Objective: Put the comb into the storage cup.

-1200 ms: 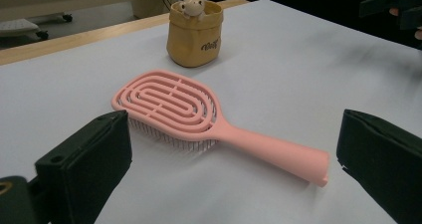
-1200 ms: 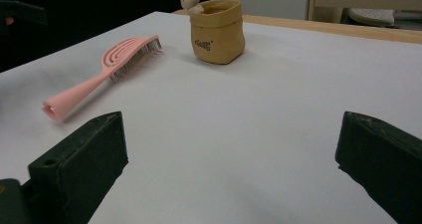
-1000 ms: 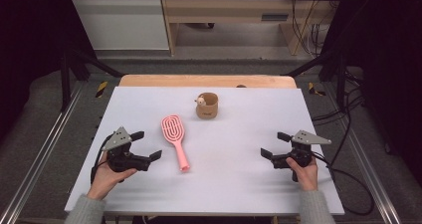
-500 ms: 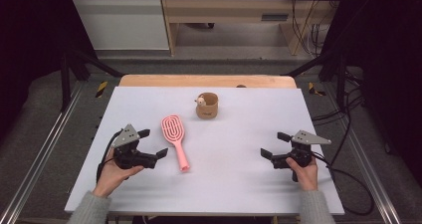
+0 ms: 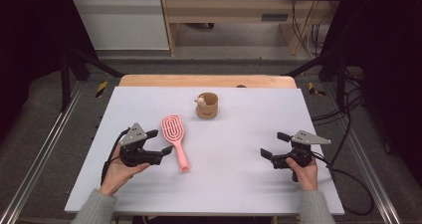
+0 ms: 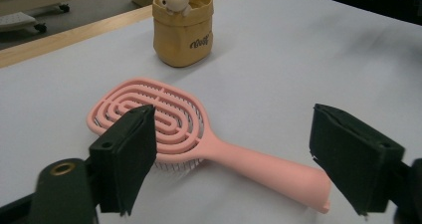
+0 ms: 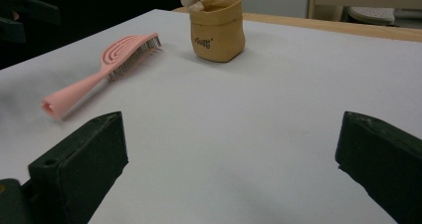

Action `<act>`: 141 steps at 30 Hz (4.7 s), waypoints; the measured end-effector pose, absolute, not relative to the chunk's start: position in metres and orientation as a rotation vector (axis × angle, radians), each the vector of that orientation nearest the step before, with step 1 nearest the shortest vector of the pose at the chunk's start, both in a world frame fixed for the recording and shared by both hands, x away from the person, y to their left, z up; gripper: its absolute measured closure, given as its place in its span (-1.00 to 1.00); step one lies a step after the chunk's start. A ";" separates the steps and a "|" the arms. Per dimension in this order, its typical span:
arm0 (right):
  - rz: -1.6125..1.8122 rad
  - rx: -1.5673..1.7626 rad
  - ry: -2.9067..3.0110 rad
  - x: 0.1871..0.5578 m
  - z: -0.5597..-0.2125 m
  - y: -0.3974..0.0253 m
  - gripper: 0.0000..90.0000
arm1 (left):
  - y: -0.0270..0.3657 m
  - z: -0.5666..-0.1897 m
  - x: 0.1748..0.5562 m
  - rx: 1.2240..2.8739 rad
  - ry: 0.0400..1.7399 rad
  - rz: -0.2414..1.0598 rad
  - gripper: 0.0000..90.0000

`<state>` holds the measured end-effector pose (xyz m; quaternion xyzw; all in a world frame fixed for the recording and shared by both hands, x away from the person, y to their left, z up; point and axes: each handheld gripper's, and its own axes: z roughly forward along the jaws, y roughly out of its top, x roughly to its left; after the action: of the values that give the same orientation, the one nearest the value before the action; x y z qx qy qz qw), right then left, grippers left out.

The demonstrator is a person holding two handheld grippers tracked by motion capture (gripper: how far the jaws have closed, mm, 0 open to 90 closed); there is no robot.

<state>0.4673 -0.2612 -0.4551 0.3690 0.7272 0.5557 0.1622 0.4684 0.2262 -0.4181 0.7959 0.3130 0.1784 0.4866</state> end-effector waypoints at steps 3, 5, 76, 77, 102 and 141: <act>1.587 1.053 2.075 0.467 -0.455 -0.261 -0.99 | 0.225 -0.418 0.469 1.945 0.764 0.433 -0.37; 1.585 1.053 2.075 0.467 -0.455 -0.261 -0.99 | 0.223 -0.419 0.469 1.955 0.765 0.426 -0.25; 1.580 1.045 2.086 0.468 -0.456 -0.260 -0.99 | 0.165 -0.451 0.480 2.116 0.808 0.317 1.00; 1.580 1.045 2.086 0.468 -0.456 -0.260 -0.99 | 0.165 -0.451 0.480 2.116 0.808 0.317 1.00; 1.576 1.044 2.092 0.468 -0.456 -0.260 -0.99 | 0.154 -0.454 0.476 2.232 0.748 0.271 1.00; 1.574 1.048 2.091 0.468 -0.456 -0.260 -0.99 | 0.159 -0.453 0.471 2.317 0.765 0.298 1.00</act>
<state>0.4684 -0.2600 -0.4564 0.3669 0.7322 0.5510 0.1604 0.4712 0.1588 -0.4526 0.8881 0.2932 0.1142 0.3352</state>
